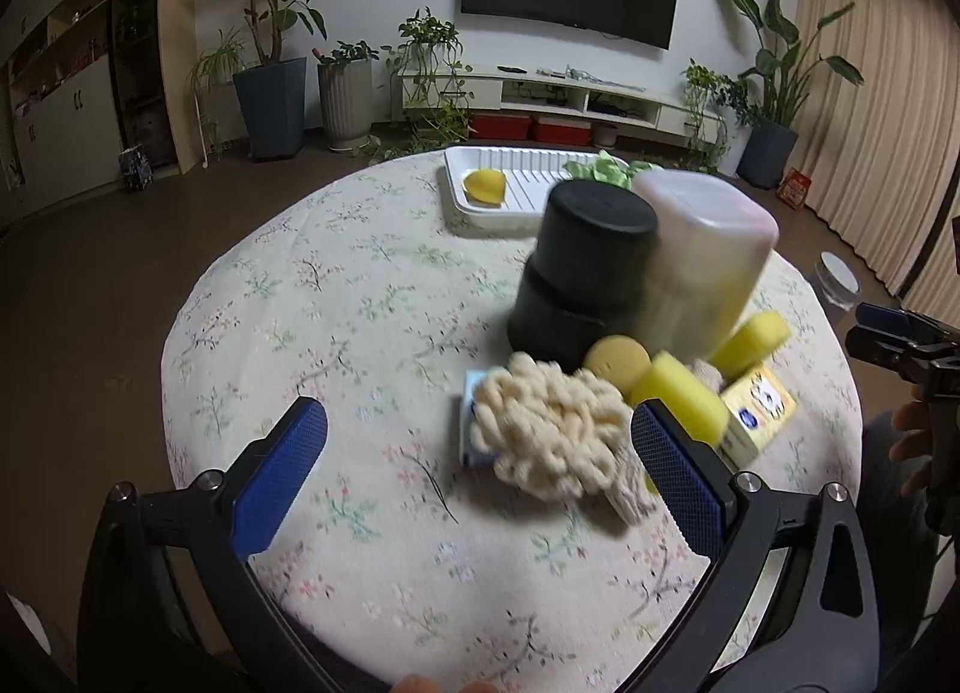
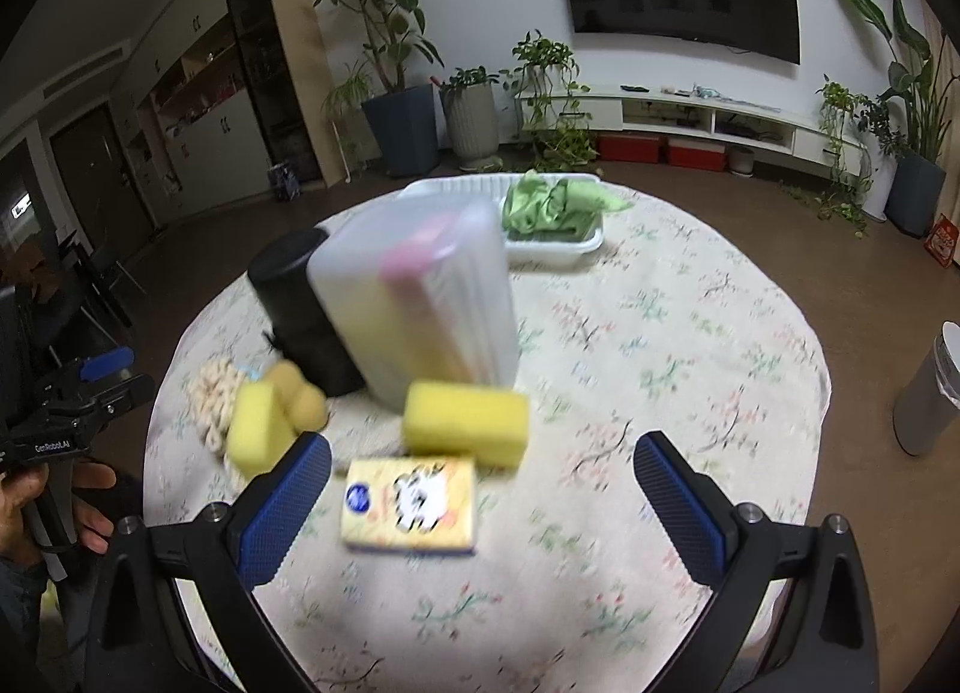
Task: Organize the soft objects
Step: 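Move both tools back toward the remaining objects on the table, then grasp the dog-print tissue pack with the right tool while the left tool grasps the woven loofah mitt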
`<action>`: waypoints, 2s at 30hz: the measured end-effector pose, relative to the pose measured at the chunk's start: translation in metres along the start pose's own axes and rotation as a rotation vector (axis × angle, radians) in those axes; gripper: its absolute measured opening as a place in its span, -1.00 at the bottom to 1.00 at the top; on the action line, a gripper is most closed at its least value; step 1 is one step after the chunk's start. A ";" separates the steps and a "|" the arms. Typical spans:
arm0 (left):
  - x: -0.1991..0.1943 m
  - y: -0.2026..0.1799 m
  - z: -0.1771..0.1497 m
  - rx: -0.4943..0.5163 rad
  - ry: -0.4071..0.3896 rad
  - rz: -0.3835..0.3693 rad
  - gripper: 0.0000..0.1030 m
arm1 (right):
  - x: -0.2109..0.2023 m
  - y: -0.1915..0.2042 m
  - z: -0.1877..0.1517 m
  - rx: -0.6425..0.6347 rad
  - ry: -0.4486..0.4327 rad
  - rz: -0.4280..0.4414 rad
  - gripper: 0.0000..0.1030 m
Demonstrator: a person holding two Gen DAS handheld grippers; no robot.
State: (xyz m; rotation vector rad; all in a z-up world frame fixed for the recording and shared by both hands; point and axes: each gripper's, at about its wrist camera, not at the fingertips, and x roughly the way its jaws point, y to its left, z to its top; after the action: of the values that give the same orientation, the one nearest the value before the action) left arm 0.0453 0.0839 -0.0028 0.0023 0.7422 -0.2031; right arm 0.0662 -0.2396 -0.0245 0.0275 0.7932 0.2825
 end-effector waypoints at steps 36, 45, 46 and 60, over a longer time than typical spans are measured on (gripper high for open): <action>0.054 -0.051 -0.038 -0.051 0.225 -0.005 1.00 | 0.056 0.041 -0.040 -0.007 0.150 -0.060 1.00; 0.067 -0.054 -0.032 -0.066 0.259 -0.010 0.99 | 0.068 0.041 -0.034 -0.012 0.199 -0.086 1.00; 0.068 -0.053 -0.032 -0.071 0.264 -0.013 0.97 | 0.070 0.042 -0.034 -0.017 0.213 -0.094 1.00; 0.069 -0.061 -0.032 -0.109 0.273 -0.082 0.39 | 0.082 0.043 -0.039 -0.029 0.255 -0.114 0.86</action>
State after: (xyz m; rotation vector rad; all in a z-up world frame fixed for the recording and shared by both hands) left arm 0.0623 0.0142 -0.0691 -0.1057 1.0259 -0.2434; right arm 0.0823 -0.1801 -0.1036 -0.0825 1.0396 0.1915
